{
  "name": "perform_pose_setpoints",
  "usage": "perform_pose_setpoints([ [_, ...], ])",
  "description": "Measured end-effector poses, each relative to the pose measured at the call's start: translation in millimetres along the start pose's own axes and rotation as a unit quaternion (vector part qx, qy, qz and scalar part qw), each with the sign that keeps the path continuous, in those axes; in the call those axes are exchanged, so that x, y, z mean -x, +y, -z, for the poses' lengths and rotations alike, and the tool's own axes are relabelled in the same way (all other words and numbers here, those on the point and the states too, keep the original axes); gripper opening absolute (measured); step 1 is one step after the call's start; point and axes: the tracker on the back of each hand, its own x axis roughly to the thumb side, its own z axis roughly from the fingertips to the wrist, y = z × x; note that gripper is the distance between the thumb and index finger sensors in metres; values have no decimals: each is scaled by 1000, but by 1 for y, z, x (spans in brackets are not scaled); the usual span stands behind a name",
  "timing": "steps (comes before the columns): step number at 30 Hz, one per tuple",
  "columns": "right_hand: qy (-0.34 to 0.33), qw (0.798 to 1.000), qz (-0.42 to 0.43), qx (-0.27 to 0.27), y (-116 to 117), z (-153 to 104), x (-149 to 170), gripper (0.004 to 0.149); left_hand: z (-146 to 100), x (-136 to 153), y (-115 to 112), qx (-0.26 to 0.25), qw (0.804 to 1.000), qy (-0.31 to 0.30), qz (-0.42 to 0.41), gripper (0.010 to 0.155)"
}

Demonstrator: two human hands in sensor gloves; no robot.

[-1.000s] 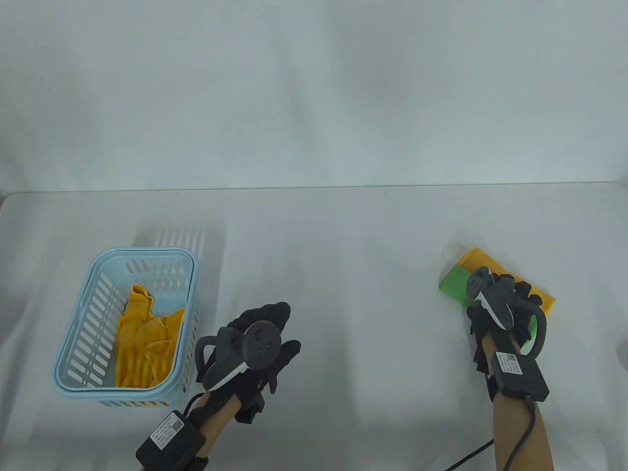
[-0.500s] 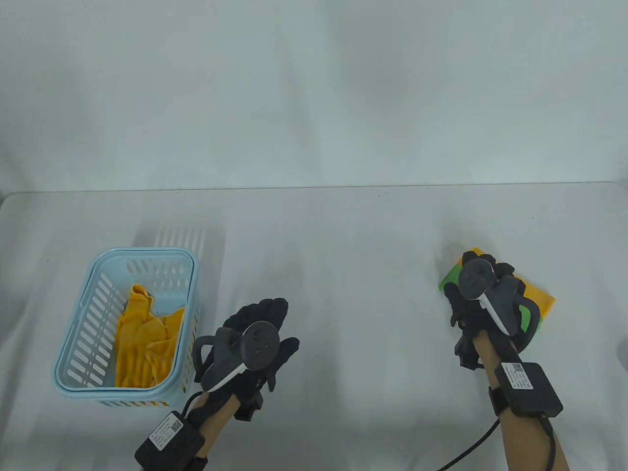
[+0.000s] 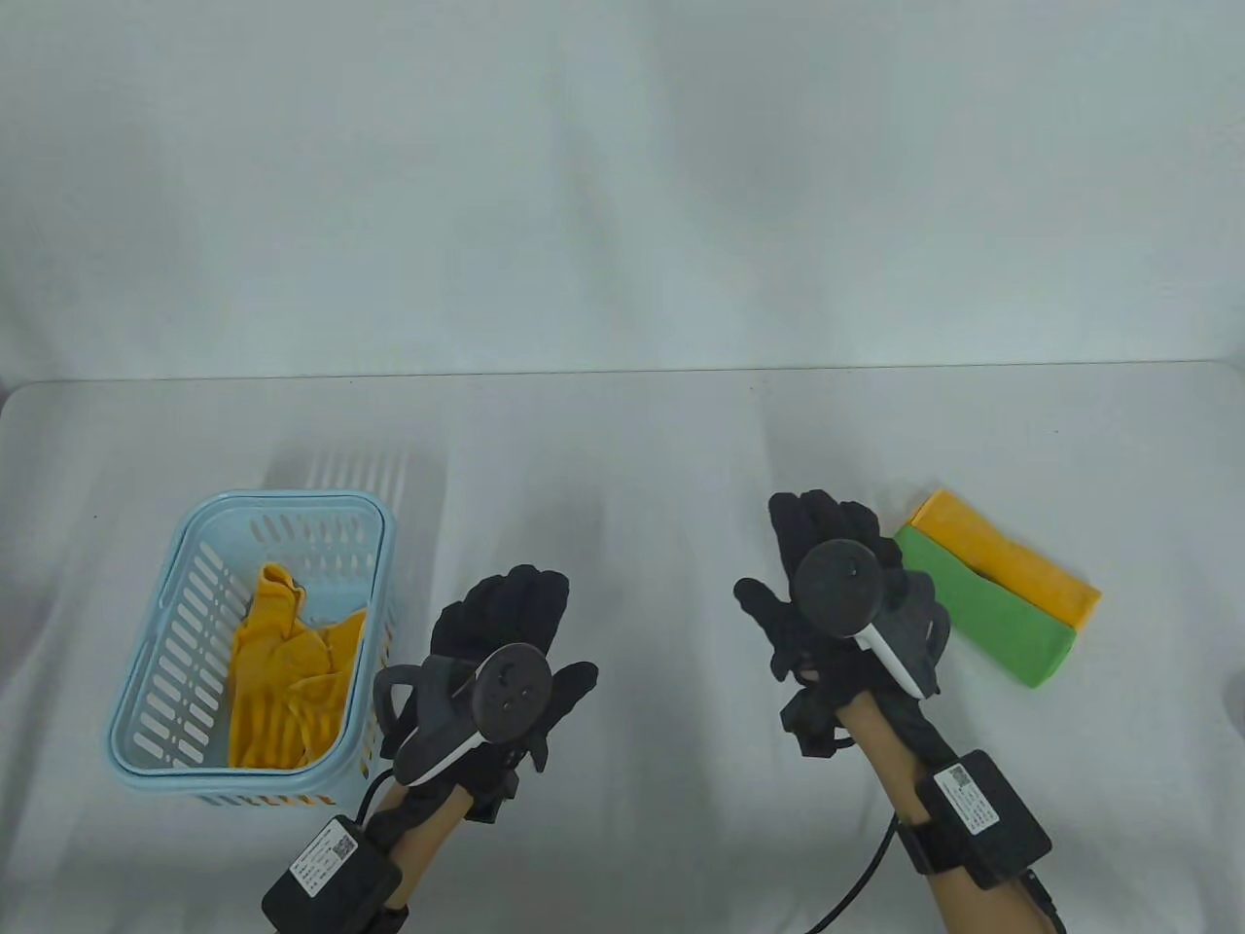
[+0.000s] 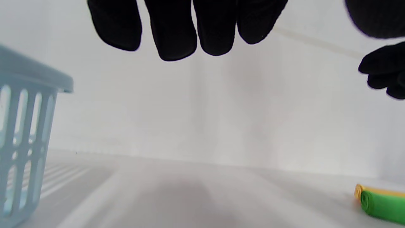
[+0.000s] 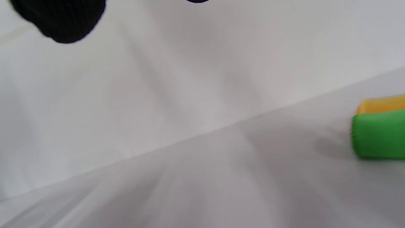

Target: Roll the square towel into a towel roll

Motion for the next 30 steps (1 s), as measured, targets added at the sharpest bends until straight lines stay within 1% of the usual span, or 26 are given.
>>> perform_pose_setpoints([
  [2, -19, 999, 27, -11, 9, -11, -14, 84, 1, 1, 15, -13, 1000, 4, -17, 86],
  [4, -35, 998, 42, -16, 18, -19, -21, 84, 3, 4, 30, -21, 999, 8, -25, 85],
  [5, -44, 998, 47, -15, 23, -23, -24, 84, 6, 8, 40, -26, 999, 15, -27, 86],
  [7, -62, 996, 65, 14, 32, -30, -26, 82, 11, 17, 56, -29, 999, 30, -24, 85],
  [9, -67, 996, 52, 7, 39, -34, -27, 82, 16, 31, 72, -31, 998, 49, -29, 85],
  [12, -71, 997, 33, -13, 48, -37, -26, 82, 28, 63, 92, 2, 995, 89, -38, 85],
  [15, -68, 997, 28, -27, 52, -36, -24, 82, 36, 94, 96, 39, 991, 127, -31, 85],
  [18, -63, 997, 34, -29, 51, -35, -22, 82, 43, 129, 93, 82, 981, 178, -5, 85],
  [21, -58, 997, 46, -26, 47, -34, -20, 82, 47, 159, 81, 123, 967, 221, 5, 86],
  [23, -58, 997, 53, -27, 46, -34, -19, 82, 50, 176, 66, 167, 956, 241, 11, 87],
  [25, -57, 996, 54, -30, 46, -34, -18, 82, 52, 191, 46, 209, 942, 261, 23, 87],
  [28, -55, 997, 53, -34, 47, -33, -17, 81, 53, 205, 19, 270, 918, 283, 60, 91],
  [30, -55, 997, 53, -34, 46, -33, -17, 79, 54, 209, 4, 304, 902, 291, 92, 95],
])
